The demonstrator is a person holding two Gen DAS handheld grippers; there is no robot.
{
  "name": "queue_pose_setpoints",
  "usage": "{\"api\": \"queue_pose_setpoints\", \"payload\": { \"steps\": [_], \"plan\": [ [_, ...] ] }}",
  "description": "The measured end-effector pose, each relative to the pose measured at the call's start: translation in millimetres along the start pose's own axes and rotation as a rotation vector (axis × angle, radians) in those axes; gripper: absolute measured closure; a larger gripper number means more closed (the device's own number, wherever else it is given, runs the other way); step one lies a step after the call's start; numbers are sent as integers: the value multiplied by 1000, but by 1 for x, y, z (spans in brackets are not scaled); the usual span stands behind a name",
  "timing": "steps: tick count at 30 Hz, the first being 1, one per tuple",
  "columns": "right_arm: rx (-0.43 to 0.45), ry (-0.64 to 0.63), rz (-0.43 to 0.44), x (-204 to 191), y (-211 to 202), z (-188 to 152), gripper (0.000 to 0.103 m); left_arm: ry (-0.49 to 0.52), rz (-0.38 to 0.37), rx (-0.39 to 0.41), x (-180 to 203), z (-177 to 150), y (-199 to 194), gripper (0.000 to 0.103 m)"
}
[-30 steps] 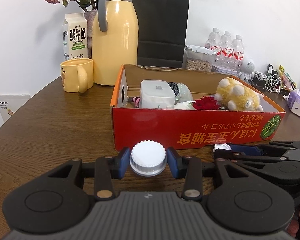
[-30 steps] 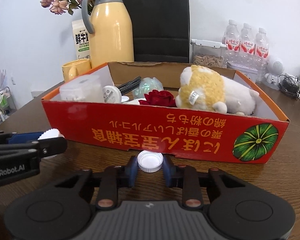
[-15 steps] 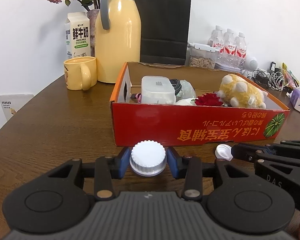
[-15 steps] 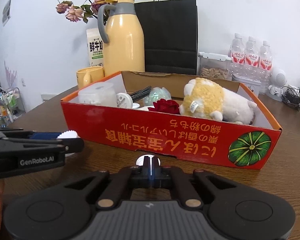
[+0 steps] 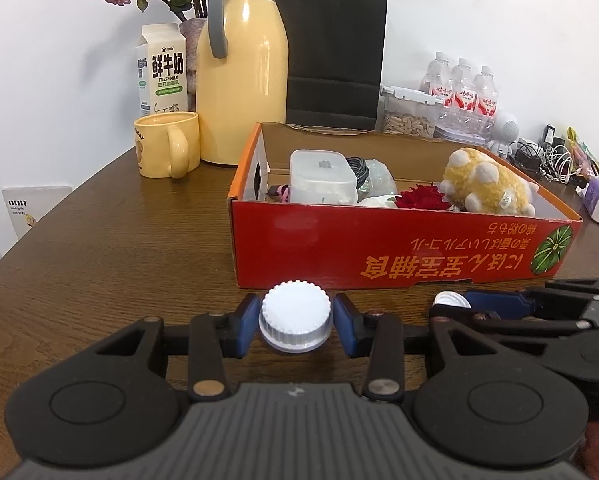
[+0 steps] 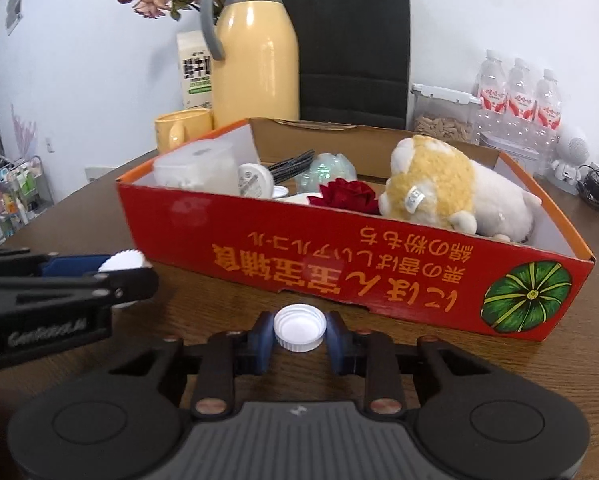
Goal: Organize objects
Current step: 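Carry both caps over the box and open both grippers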
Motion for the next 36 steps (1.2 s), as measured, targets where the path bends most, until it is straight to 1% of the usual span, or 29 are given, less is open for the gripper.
{"api": "queue_pose_setpoints", "payload": {
  "steps": [4, 7, 11, 14, 17, 21, 26, 28, 29, 31, 32, 33, 34, 35, 36],
  "plan": [
    [82, -1, -10, 0, -21, 7, 76, -14, -15, 21, 0, 3, -6, 62],
    [154, 7, -8, 6, -41, 20, 76, -31, -36, 46, 4, 15, -16, 62],
    [219, -5, -29, 22, -57, 48, 76, -22, -77, 106, 20, 46, -29, 62],
    [257, -15, -64, 39, -61, 71, 76, -7, -84, 150, 36, 76, -25, 62],
    [264, -21, -87, 58, -52, 93, 76, -5, -93, 158, 51, 101, -10, 62],
    [236, 1, -108, 82, -27, 112, 76, -7, -82, 150, 67, 122, 21, 62],
    [209, 44, -101, 106, 5, 122, 76, -46, -75, 109, 69, 129, 60, 62],
    [206, 56, -92, 112, 16, 123, 76, -41, -65, 94, 69, 127, 71, 62],
    [200, 60, -87, 115, 21, 122, 76, -31, -58, 90, 68, 127, 75, 60],
    [179, 76, -71, 122, 32, 120, 75, -18, -44, 83, 66, 126, 80, 41],
    [168, 91, -68, 127, 36, 118, 75, -18, -39, 86, 64, 127, 81, 19],
    [160, 102, -68, 130, 37, 115, 74, -18, -34, 96, 62, 128, 82, 0],
    [154, 110, -67, 134, 38, 113, 65, -19, -30, 114, 60, 131, 80, 0],
    [152, 119, -69, 137, 37, 111, 50, -21, -20, 131, 57, 133, 78, 0],
    [155, 127, -82, 140, 36, 110, 43, -21, -10, 133, 55, 134, 77, 0]
  ]
}}
Point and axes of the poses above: each gripper's, at about its wrist camera, not at the fingertips, and y roughly the way its jaws point, x to its right, z to its top, the point moved 8 cm from there along y, roughly the way its jaws point, and after that the axes turned 8 degrees about -y, right-handed, at the moved point
